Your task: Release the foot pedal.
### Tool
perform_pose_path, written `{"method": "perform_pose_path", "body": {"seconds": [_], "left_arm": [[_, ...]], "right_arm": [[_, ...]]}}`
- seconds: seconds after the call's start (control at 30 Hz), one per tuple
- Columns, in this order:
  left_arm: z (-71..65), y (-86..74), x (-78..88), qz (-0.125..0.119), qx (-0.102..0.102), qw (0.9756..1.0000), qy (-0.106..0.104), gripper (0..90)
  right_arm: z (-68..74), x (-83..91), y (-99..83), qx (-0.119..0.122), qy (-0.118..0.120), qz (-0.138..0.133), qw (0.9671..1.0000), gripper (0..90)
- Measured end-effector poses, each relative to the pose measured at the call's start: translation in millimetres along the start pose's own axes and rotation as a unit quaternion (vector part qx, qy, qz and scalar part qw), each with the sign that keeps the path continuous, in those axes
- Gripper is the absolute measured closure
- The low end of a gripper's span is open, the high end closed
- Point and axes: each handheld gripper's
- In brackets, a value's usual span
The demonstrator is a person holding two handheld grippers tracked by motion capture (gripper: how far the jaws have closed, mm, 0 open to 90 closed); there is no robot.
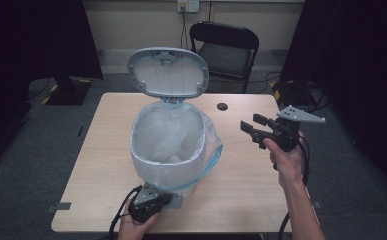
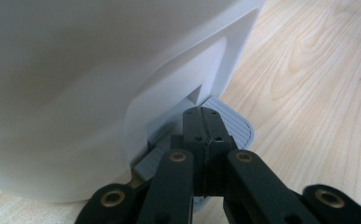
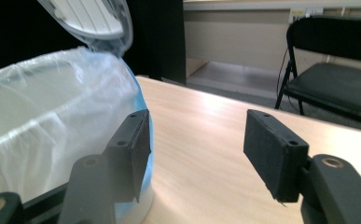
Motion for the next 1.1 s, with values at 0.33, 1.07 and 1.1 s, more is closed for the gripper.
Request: {"method": "perform_pose_path", "body": {"seconds": [0.33, 1.07, 1.1], "left_arm": [[-0.1, 0.0, 0.0, 0.0, 0.001, 1.0, 0.001, 90.0], [0.4, 0.1, 1.3, 0.003, 0.016, 0.9998, -0.01, 90.0], [0.5, -0.2, 1.2, 0.001, 0.018, 0.9997, -0.013, 90.0]], "right_arm": [[-7.3, -5.9, -50.5, -0.012, -0.018, 0.061, 0.9979, 34.8], [-14.2, -49.7, -163.1, -0.021, -0.072, 0.202, 0.9765, 23.6], [-15.3, -52.5, -167.4, -0.022, -0.077, 0.212, 0.9741, 23.0]]}}
Point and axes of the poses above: each handheld gripper's, and its own axes: x roughly backward along the jaws, y roughly out of its top, z roughly to its left, and after that the axes turned 10 degrees about z, right-handed
